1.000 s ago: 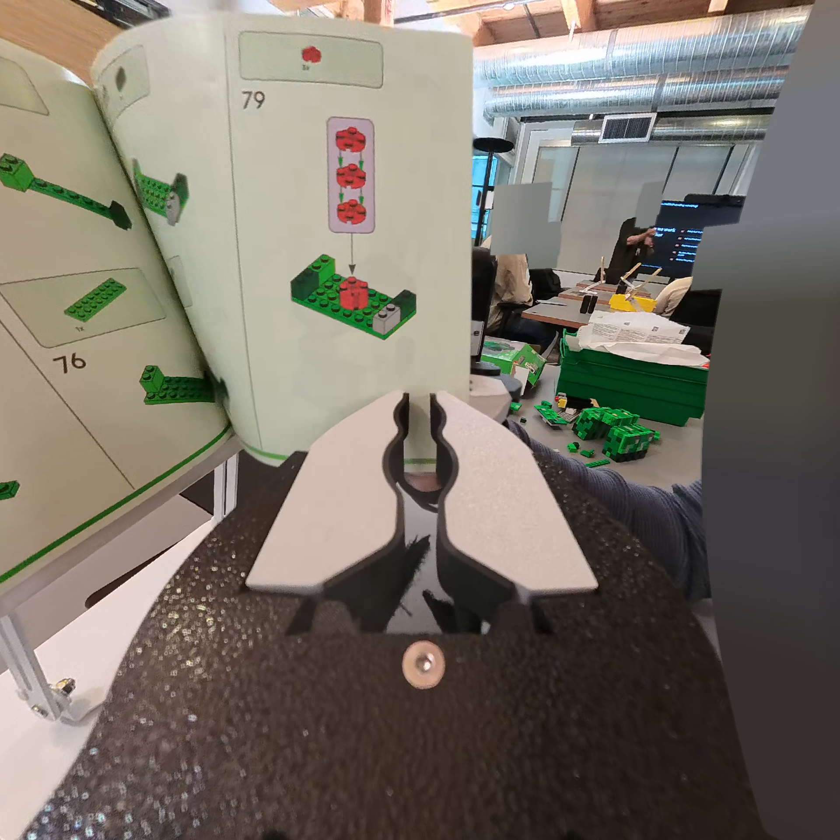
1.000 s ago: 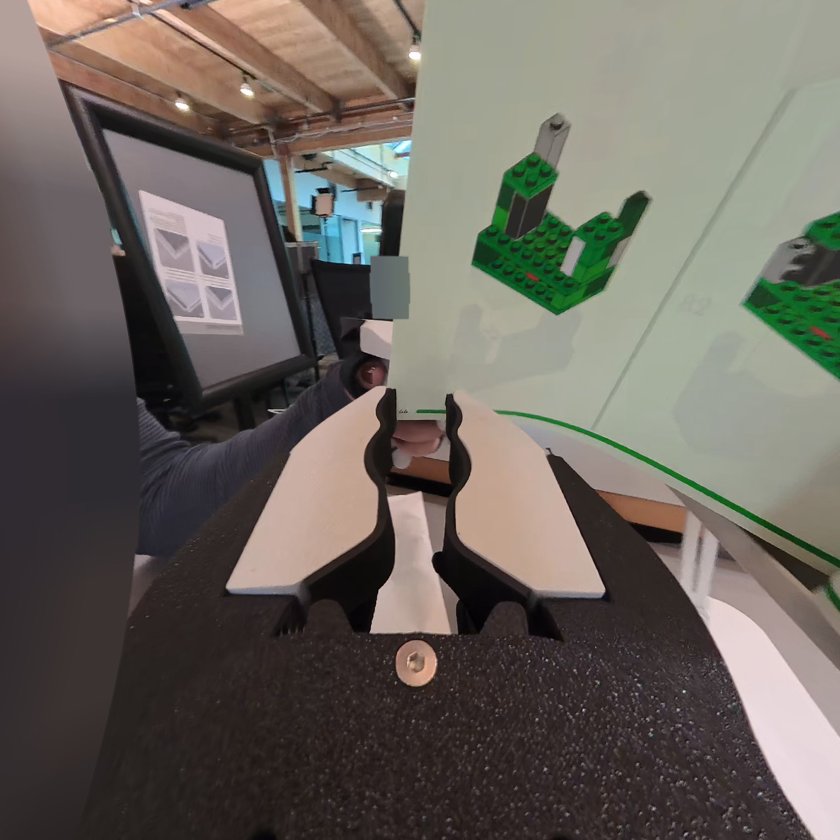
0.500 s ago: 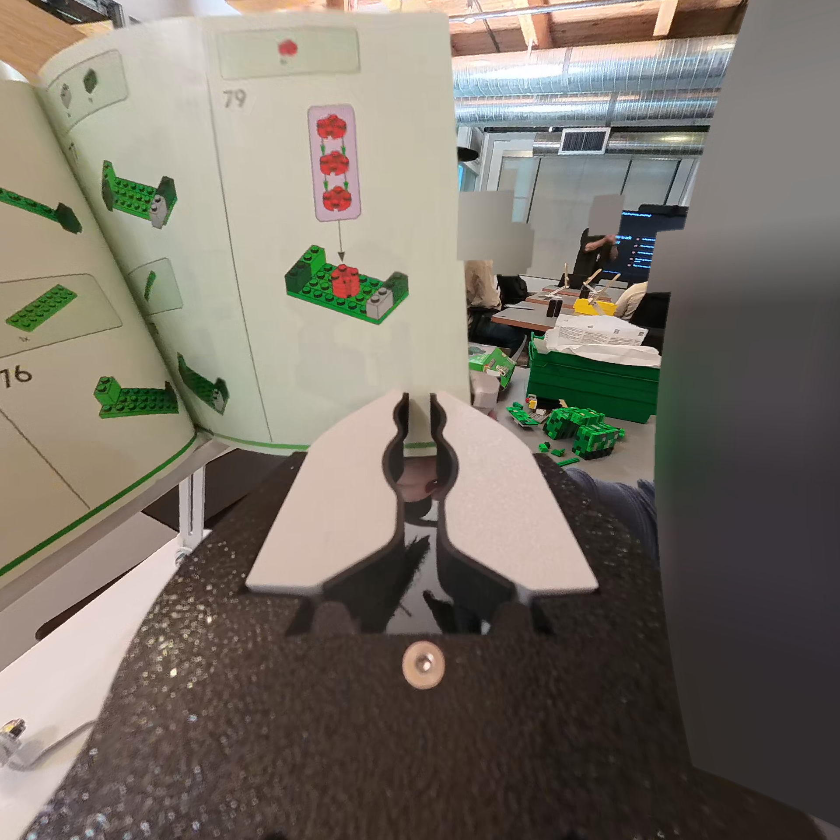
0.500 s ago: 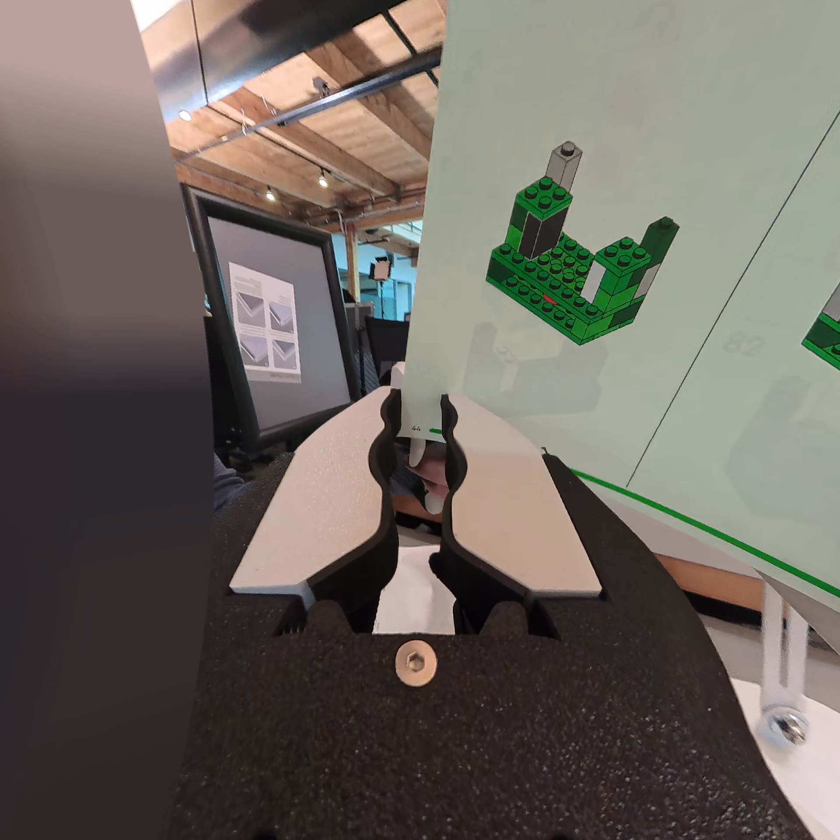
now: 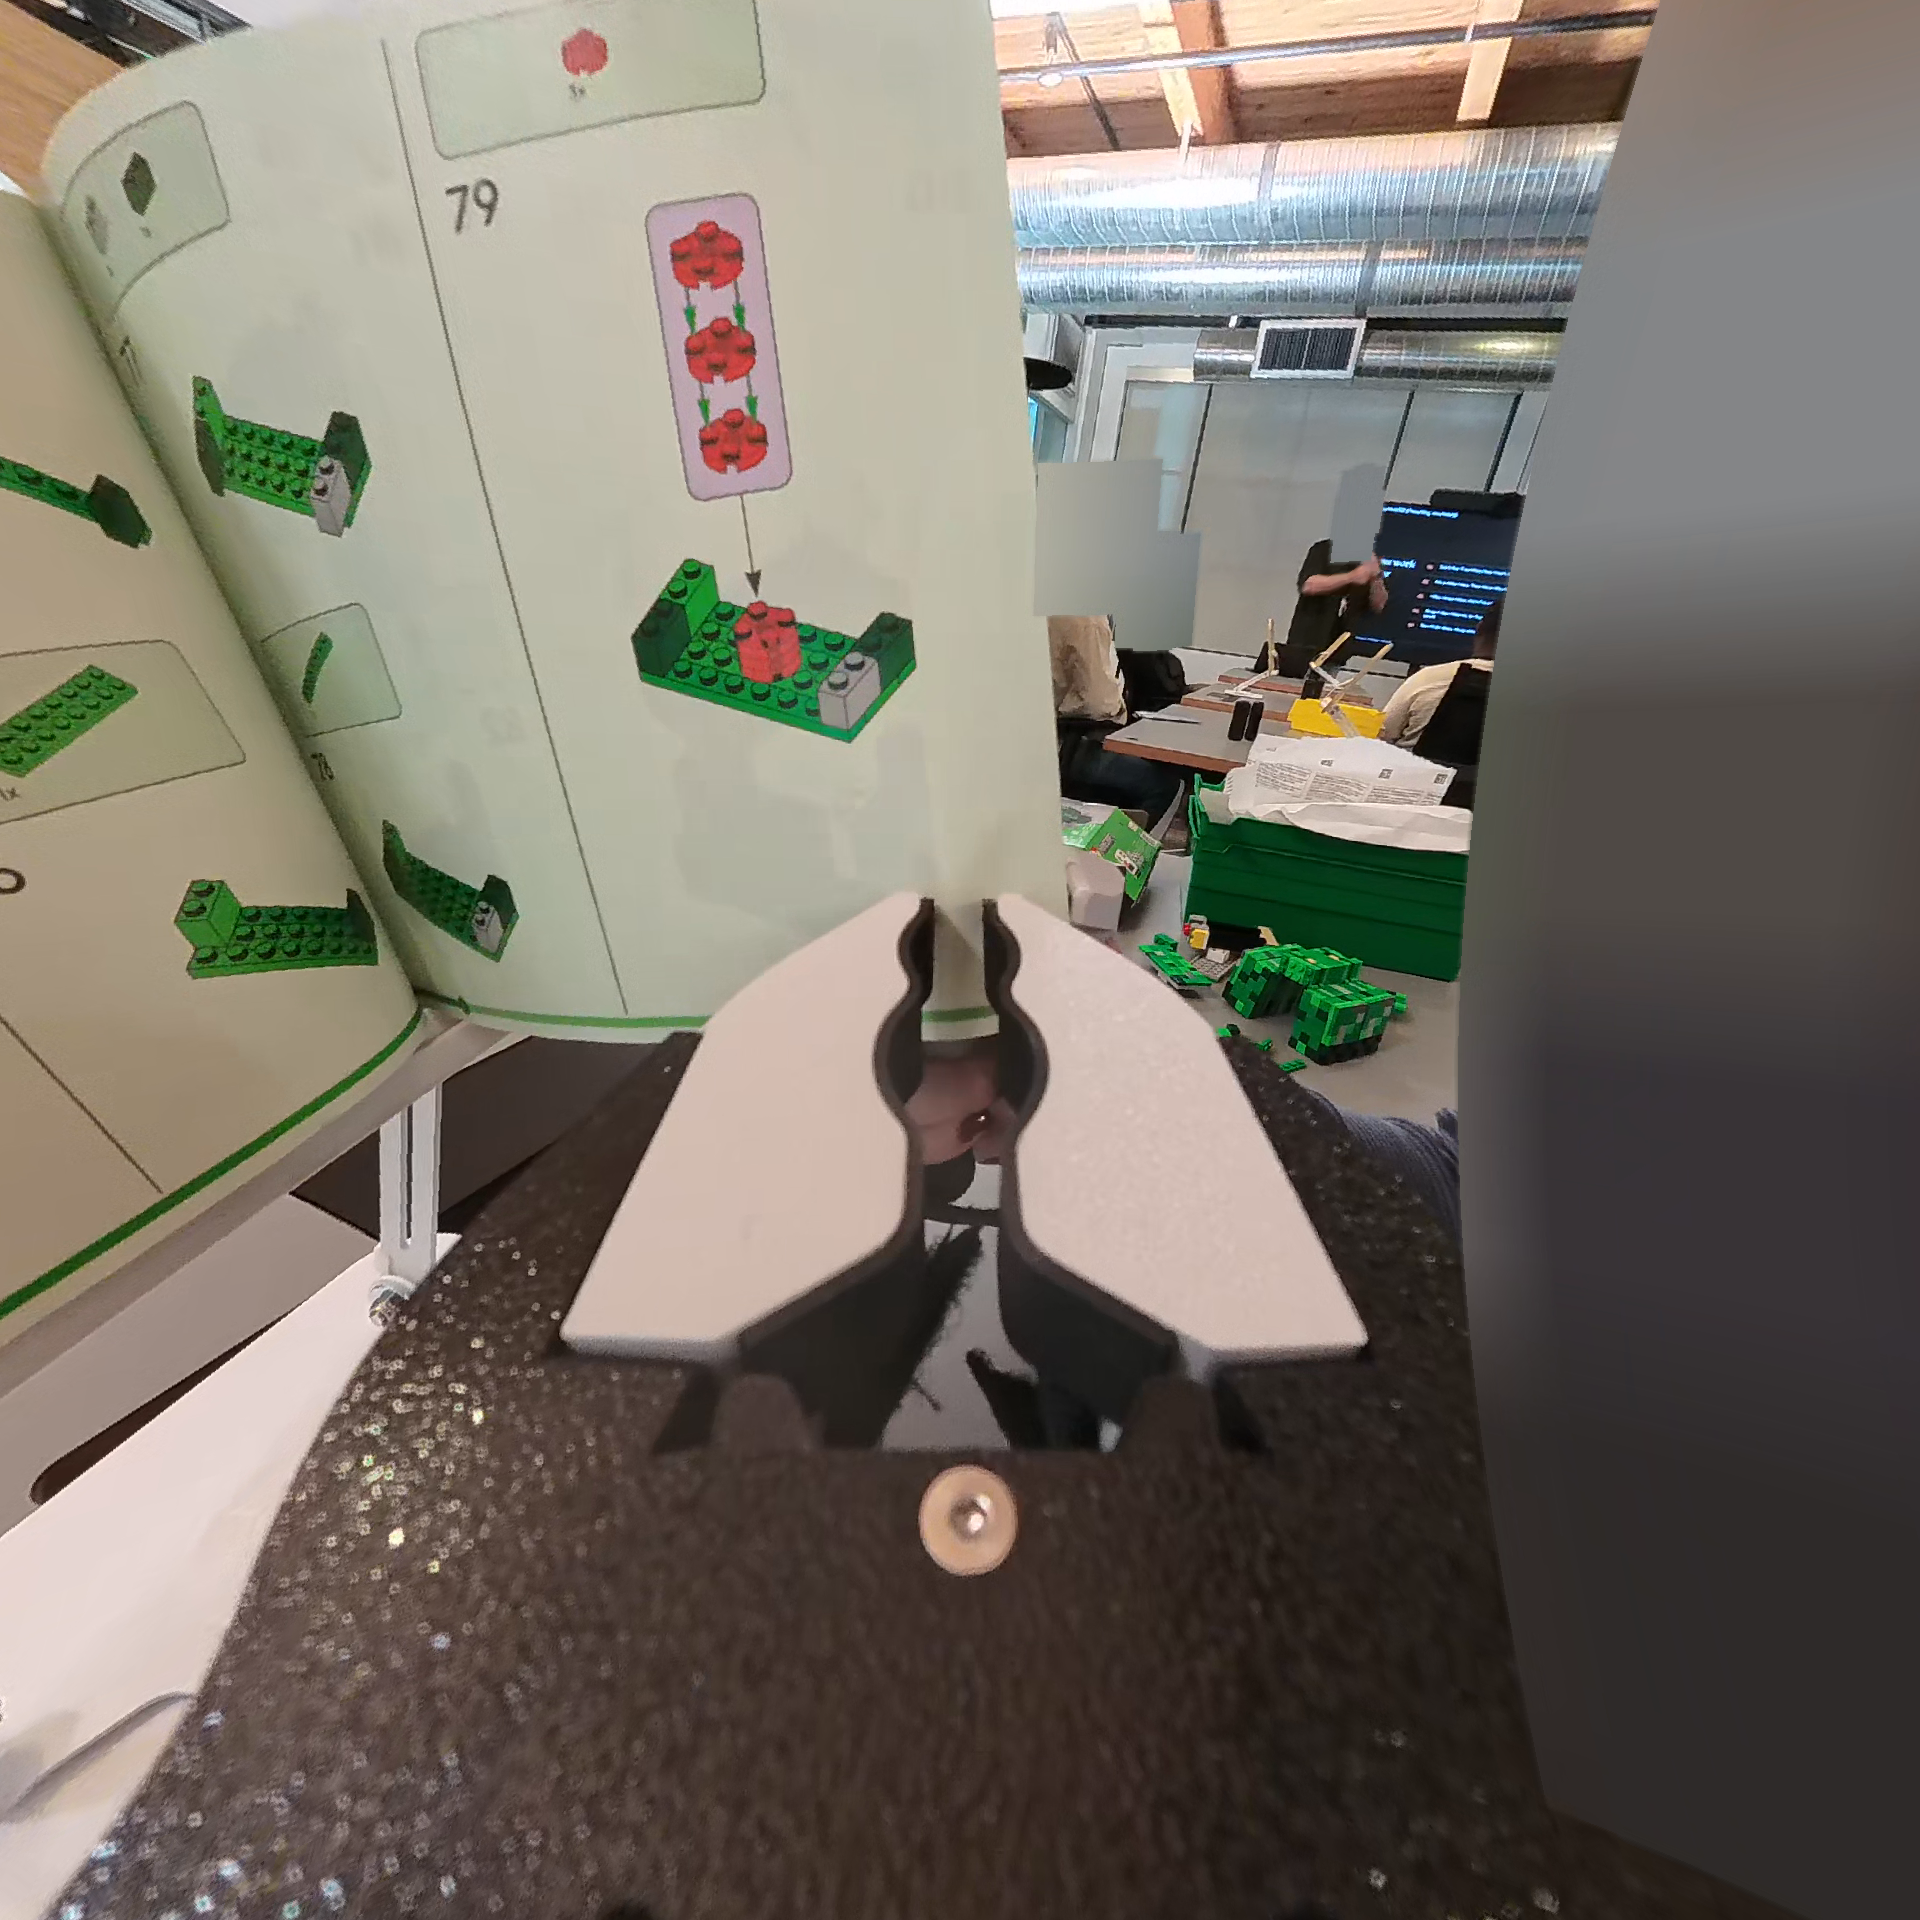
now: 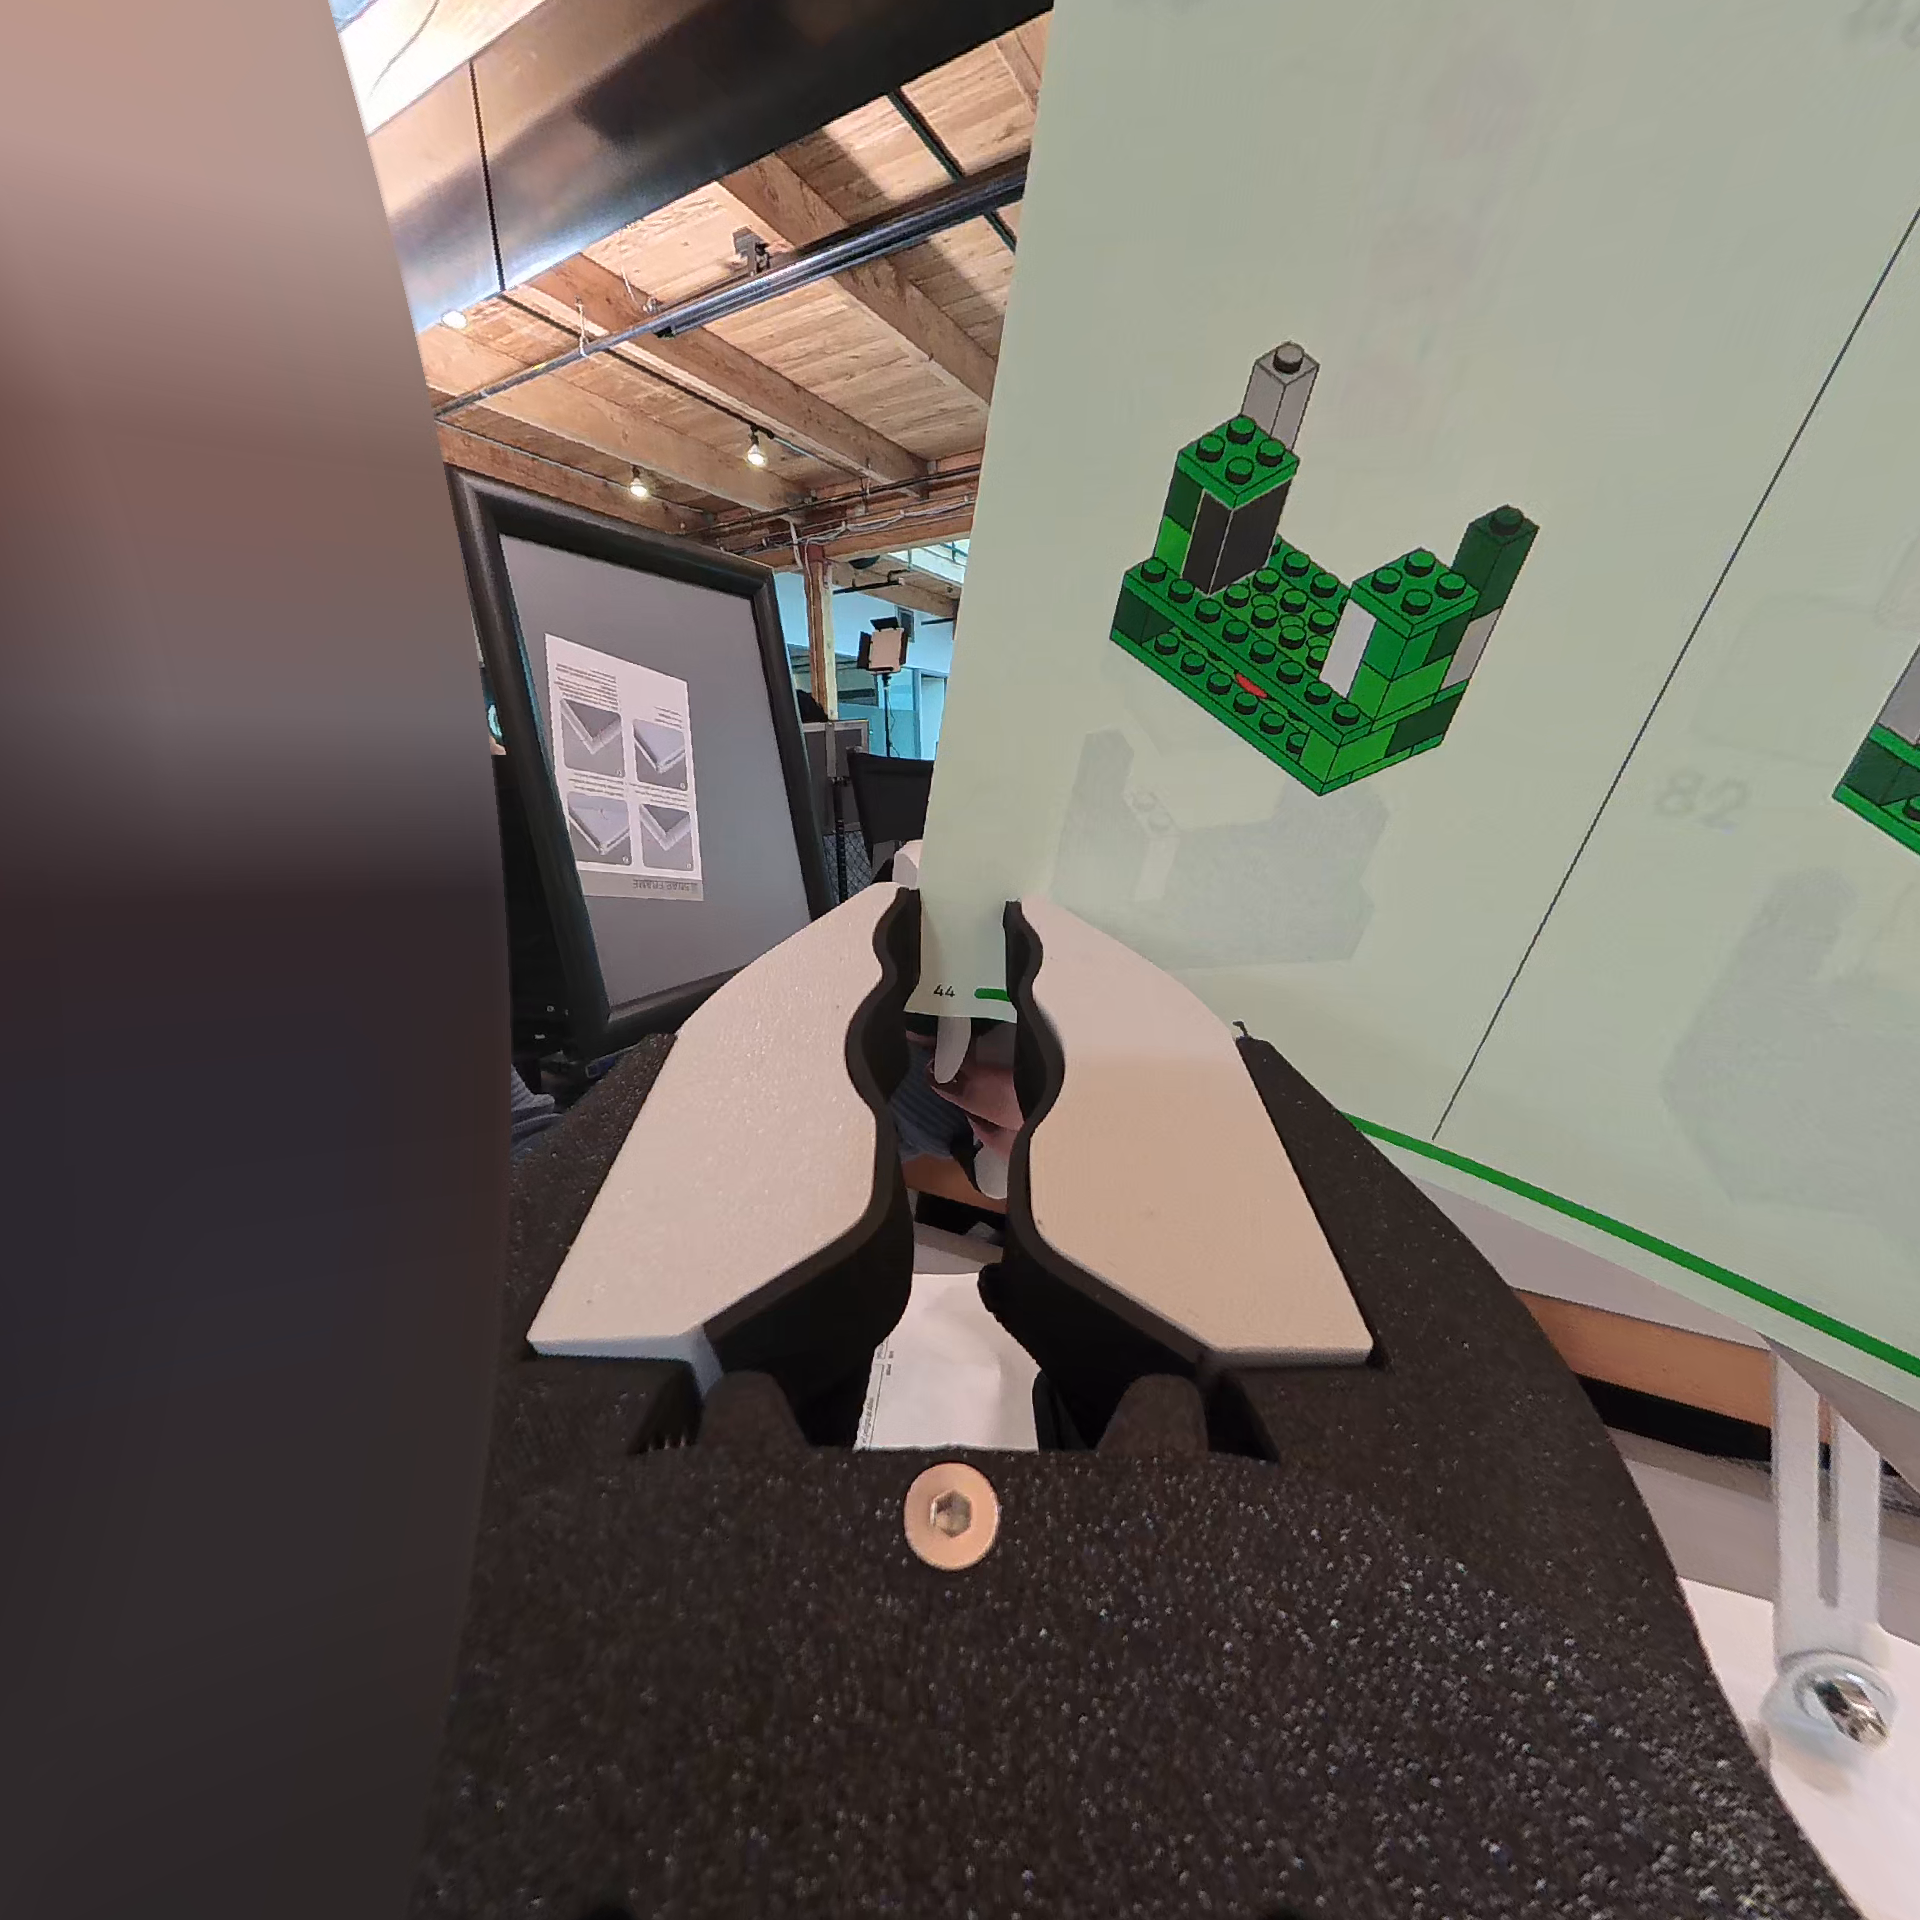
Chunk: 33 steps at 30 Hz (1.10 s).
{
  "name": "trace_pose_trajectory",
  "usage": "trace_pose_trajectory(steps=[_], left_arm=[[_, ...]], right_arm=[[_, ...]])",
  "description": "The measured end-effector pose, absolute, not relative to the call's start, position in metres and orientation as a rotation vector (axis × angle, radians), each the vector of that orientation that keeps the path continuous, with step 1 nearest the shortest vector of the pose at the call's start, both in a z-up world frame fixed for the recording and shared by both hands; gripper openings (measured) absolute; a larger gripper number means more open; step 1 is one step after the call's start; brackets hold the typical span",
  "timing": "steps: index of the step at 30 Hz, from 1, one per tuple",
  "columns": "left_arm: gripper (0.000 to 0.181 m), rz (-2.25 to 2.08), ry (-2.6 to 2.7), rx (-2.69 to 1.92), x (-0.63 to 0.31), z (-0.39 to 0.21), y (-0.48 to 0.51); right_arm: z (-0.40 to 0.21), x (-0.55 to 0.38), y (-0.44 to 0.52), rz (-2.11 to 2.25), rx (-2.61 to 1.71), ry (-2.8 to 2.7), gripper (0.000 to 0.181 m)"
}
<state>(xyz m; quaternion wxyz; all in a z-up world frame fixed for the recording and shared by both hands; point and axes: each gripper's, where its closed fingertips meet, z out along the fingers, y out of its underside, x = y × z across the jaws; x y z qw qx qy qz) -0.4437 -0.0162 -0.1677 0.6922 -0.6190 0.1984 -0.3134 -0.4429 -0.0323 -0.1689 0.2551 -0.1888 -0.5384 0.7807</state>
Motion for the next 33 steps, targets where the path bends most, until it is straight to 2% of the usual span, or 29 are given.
trace_pose_trajectory(steps=[5, 11, 33], left_arm=[[0.008, -0.711, 0.452, -1.379, -0.4412, -0.1672, -0.0164], [0.008, -0.722, 0.446, -1.370, -0.4412, -0.1659, -0.0164], [0.008, -0.743, 0.445, -1.359, -0.4400, -0.1645, -0.0175]], right_arm=[[-0.1684, -0.4431, -0.0308, 2.117, -0.517, -1.451, 0.008], [-0.1671, -0.4389, -0.0335, 2.137, -0.484, -1.463, 0.018], [-0.1650, -0.4382, -0.0344, 2.192, -0.479, -1.445, 0.013]])
